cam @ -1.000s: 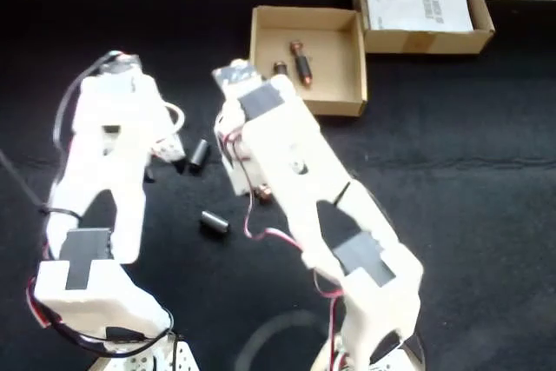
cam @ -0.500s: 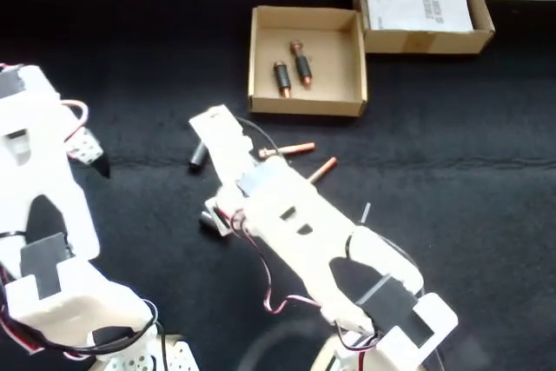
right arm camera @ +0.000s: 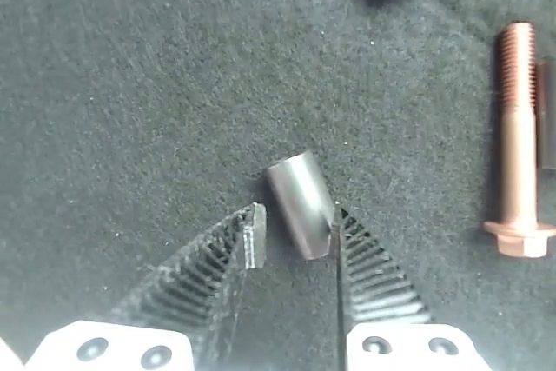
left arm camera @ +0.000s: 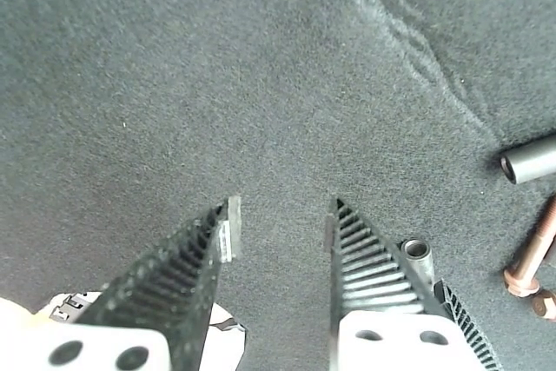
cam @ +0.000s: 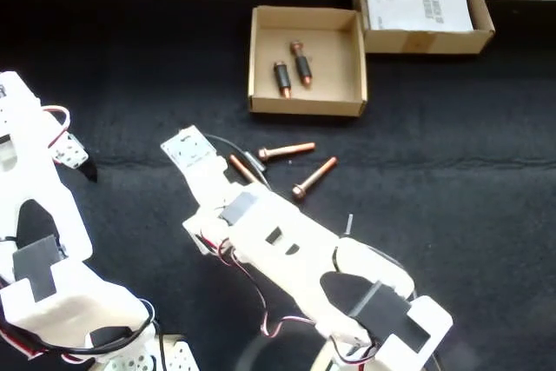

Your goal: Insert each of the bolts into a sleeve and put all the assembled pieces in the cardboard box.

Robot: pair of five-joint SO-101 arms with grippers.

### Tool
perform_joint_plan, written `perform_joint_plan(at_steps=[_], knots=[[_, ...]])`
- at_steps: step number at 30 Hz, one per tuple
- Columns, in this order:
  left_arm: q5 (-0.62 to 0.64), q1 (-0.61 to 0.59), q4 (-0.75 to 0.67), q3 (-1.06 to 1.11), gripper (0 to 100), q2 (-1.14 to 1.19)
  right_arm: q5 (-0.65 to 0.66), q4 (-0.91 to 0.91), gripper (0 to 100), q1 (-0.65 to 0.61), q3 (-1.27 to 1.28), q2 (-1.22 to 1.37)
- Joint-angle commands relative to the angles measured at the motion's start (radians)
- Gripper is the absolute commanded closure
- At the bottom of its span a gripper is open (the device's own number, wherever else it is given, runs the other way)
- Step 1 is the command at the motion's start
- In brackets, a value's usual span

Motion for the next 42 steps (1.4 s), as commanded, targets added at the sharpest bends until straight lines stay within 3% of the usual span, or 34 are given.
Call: perform_joint_plan(at_steps=[1,13,17,28,37,42], knots=[[-0.005,-0.008,0.006,-0.028,83,-0.004,0.011,-0.012,87.5,0.001,0.016,-0.056],[-0.005,-0.008,0.005,0.051,83,-0.004,0.005,-0.077,87.8,0.041,-0.007,0.239],[-0.005,-0.008,0.005,0.042,83,-0.004,0.005,-0.077,99.8,0.051,-0.012,0.203],[-0.005,0.027,0.018,0.051,83,-0.004,0.006,0.071,99.1,0.176,-0.013,-0.274],[-0.005,0.196,0.048,0.053,83,-0.005,0.006,0.245,99.1,0.337,-0.013,-0.725],[-0.184,0.367,0.048,0.051,83,-0.004,0.005,0.334,99.1,0.513,-0.013,-0.831]])
